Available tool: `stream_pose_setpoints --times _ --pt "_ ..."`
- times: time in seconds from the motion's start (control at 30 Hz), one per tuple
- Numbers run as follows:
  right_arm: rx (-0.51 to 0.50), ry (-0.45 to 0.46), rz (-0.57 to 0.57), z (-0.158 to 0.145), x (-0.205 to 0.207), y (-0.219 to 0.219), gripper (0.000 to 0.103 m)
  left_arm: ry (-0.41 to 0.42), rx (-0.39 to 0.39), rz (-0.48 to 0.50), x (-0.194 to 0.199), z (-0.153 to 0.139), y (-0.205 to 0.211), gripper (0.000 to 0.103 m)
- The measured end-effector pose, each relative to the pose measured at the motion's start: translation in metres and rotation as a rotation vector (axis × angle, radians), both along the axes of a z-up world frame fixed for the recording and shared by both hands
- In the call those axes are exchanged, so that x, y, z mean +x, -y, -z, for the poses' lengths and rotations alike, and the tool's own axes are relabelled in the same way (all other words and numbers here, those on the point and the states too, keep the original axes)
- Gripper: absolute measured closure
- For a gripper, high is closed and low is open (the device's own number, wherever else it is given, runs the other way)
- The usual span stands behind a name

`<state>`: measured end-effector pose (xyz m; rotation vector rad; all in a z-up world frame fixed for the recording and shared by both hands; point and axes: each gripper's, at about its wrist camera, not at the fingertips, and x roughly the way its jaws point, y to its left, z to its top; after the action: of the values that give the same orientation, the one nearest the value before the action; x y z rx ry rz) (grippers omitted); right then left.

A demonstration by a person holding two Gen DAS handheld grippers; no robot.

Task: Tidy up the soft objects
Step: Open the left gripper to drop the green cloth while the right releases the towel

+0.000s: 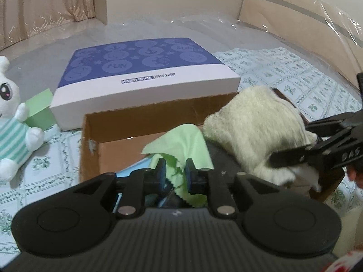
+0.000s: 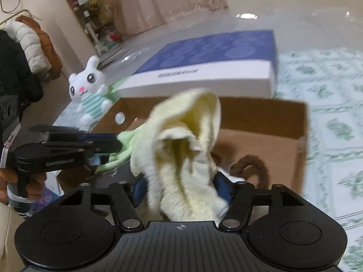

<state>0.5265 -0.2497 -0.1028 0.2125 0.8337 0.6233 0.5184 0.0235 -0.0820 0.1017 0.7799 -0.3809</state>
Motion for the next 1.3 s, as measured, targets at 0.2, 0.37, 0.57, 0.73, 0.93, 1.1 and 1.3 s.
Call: stream_pose_setpoints --times 0.2,0.37,0.57,0.73,0.93,1.1,1.3 --pt "-0.056 0.166 0.069 -0.028 -0.022 0.022 0.037 0.035 0.027 -0.011 -0.004 -0.008 -0.007 0.087" --pt "-0.061 0.304 0.094 -0.040 -0.030 0.022 0.062 0.061 0.023 0.001 -0.003 -0.014 -0.004 0.087" --pt "-0.112 0.286 0.039 -0.019 -0.016 -0.011 0.090 0.041 0.031 0.019 0.005 -0.003 0.012 0.087" --pt "-0.167 0.204 0.031 0.003 -0.004 -0.020 0.090 -0.005 0.057 0.003 0.013 0.016 0.019 0.086" --pt "-0.117 0.167 0.067 -0.002 -0.002 -0.014 0.090 -0.017 0.027 -0.045 0.013 0.015 0.014 0.086" --pt "-0.024 0.174 0.124 -0.018 -0.017 0.006 0.061 -0.001 0.022 -0.079 0.001 0.001 0.006 0.079" --pt "-0.019 0.174 0.161 -0.028 -0.044 0.022 0.037 0.029 0.020 -0.131 -0.023 -0.020 -0.005 0.067"
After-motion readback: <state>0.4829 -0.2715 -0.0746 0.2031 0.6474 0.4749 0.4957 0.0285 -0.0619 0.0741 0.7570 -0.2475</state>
